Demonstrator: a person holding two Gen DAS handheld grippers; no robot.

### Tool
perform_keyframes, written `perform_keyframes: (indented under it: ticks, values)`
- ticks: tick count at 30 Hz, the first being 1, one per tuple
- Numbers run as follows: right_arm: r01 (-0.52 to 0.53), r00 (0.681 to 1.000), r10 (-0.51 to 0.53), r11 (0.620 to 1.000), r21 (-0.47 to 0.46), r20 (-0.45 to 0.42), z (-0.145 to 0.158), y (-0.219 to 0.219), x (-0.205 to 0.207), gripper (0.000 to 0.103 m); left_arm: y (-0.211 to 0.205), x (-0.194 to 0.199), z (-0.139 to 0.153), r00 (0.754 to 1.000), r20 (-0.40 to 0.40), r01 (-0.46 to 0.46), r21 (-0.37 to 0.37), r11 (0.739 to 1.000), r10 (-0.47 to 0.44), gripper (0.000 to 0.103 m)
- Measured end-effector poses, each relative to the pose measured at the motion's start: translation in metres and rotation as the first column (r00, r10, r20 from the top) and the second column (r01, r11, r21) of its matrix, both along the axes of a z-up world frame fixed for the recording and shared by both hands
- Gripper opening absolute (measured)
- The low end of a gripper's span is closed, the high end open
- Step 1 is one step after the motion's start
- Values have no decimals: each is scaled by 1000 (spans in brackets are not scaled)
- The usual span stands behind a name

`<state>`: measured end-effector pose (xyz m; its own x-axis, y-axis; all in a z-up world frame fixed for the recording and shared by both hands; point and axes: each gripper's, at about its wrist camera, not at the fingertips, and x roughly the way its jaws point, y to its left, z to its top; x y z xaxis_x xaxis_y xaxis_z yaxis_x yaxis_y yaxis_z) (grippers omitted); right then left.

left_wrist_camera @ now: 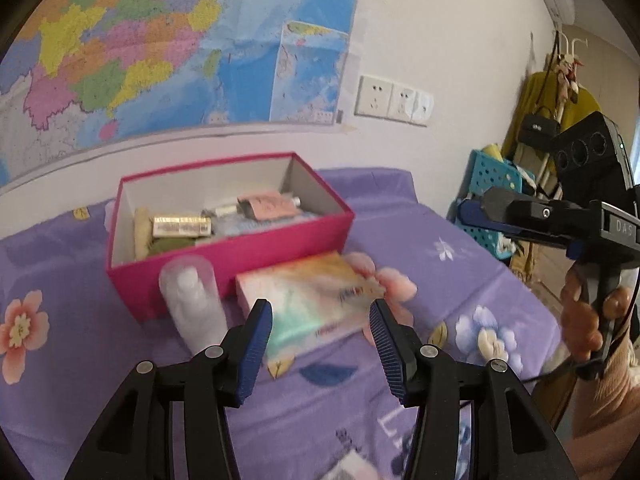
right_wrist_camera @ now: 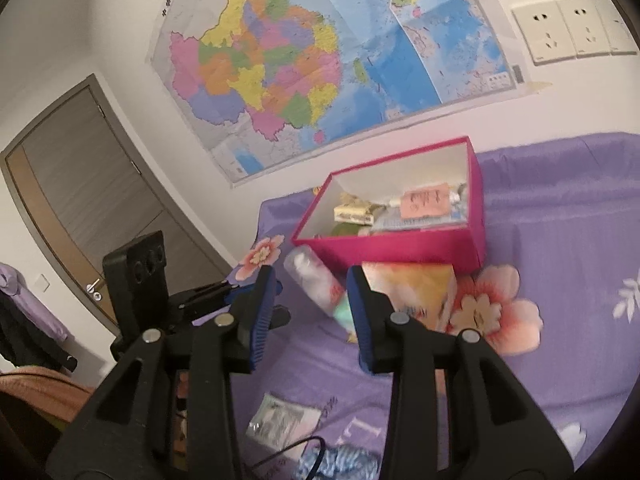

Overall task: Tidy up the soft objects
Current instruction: 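Move the right gripper down to the blue checked scrunchie, then grasp the blue checked scrunchie with the right gripper and lift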

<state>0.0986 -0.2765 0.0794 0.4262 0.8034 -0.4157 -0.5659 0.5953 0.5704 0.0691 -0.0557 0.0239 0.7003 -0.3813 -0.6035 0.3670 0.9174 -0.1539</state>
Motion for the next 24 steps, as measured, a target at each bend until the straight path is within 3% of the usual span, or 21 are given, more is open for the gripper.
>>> perform_keyframes:
  ticks: [9,19,24]
  values:
    - [12,990,-23,997,-79,-143,-45,-18,-27,41,-10,-14,-27,998,-70,9,54,999,-5,52]
    - [-77,962,30,983,-166,-273,-90,-8,-44,42,-17,-25,-35,996,-87,23,61,998,-18,52]
    - [-121,939,41,968,-218,-342,-115,-4,-53,54,-18,-28,-49,991,-128,37,58,998,-29,52]
